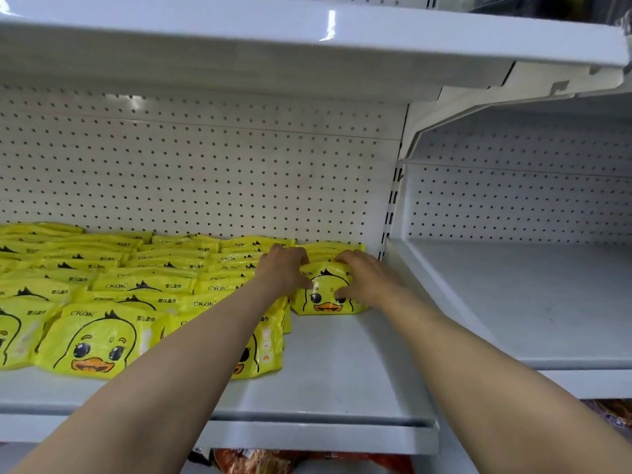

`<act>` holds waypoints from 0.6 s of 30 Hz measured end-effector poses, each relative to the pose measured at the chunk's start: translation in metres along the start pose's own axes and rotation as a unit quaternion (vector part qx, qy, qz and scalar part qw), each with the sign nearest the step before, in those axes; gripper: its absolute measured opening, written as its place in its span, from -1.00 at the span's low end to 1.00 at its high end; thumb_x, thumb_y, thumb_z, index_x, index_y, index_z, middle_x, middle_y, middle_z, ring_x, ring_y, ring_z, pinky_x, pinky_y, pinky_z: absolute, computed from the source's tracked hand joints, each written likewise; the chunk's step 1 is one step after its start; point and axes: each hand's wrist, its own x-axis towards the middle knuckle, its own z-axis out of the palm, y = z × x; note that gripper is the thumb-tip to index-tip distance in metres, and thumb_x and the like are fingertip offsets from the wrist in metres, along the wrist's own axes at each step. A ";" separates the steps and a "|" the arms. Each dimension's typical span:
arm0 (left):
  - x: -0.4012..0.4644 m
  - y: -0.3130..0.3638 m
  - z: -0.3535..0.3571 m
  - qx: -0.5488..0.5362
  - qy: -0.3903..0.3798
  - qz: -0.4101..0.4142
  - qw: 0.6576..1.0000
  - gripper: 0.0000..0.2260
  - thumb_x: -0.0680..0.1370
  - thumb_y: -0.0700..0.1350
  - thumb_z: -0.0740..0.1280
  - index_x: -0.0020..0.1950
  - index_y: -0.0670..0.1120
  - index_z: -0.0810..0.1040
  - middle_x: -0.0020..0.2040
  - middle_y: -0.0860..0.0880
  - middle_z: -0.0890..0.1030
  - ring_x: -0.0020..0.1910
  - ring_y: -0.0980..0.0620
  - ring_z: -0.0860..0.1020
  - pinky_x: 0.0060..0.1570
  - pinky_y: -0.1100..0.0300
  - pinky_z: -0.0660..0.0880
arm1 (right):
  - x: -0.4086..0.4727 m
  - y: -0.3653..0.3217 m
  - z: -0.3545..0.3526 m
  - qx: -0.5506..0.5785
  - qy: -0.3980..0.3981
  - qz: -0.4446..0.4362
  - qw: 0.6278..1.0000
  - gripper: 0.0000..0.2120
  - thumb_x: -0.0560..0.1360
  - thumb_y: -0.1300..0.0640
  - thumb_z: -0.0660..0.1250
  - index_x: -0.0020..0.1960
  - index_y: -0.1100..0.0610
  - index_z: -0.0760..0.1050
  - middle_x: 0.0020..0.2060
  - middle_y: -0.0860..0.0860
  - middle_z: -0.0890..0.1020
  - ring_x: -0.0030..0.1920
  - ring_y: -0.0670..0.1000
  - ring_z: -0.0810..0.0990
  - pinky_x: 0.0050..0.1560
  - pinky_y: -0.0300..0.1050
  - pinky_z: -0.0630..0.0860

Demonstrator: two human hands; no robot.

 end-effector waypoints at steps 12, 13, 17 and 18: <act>-0.036 0.012 -0.027 0.024 0.053 0.029 0.998 -0.43 0.42 0.09 0.48 0.38 0.03 0.41 0.26 -0.08 0.50 0.33 -0.12 0.36 0.23 -0.01 0.40 | -0.022 -0.011 -0.013 -0.007 0.072 0.010 0.997 -0.42 0.50 -0.14 0.34 0.44 0.04 0.32 0.33 0.08 0.47 0.36 0.13 0.37 0.24 0.04 0.44; -0.044 0.013 -0.032 0.019 0.060 0.030 0.998 -0.43 0.43 0.10 0.47 0.39 0.03 0.40 0.26 -0.08 0.50 0.33 -0.12 0.36 0.24 -0.02 0.40 | -0.026 -0.013 -0.018 0.001 0.081 0.003 0.997 -0.45 0.52 -0.15 0.31 0.44 0.03 0.34 0.33 0.07 0.47 0.36 0.12 0.36 0.25 0.04 0.43; -0.087 0.007 -0.048 0.013 0.109 0.024 0.994 -0.48 0.48 0.17 0.38 0.39 0.02 0.42 0.27 -0.10 0.49 0.32 -0.12 0.38 0.23 -0.06 0.41 | -0.047 -0.030 -0.035 0.020 0.110 -0.038 0.993 -0.50 0.56 -0.19 0.24 0.42 0.00 0.37 0.37 0.03 0.45 0.39 0.10 0.34 0.30 0.04 0.39; -0.098 0.004 -0.050 0.021 0.124 0.018 0.992 -0.48 0.49 0.19 0.36 0.39 0.02 0.42 0.28 -0.10 0.49 0.32 -0.13 0.39 0.23 -0.06 0.42 | -0.052 -0.036 -0.037 0.016 0.114 -0.056 0.992 -0.50 0.56 -0.20 0.23 0.42 -0.01 0.37 0.39 0.02 0.43 0.40 0.09 0.33 0.31 0.01 0.36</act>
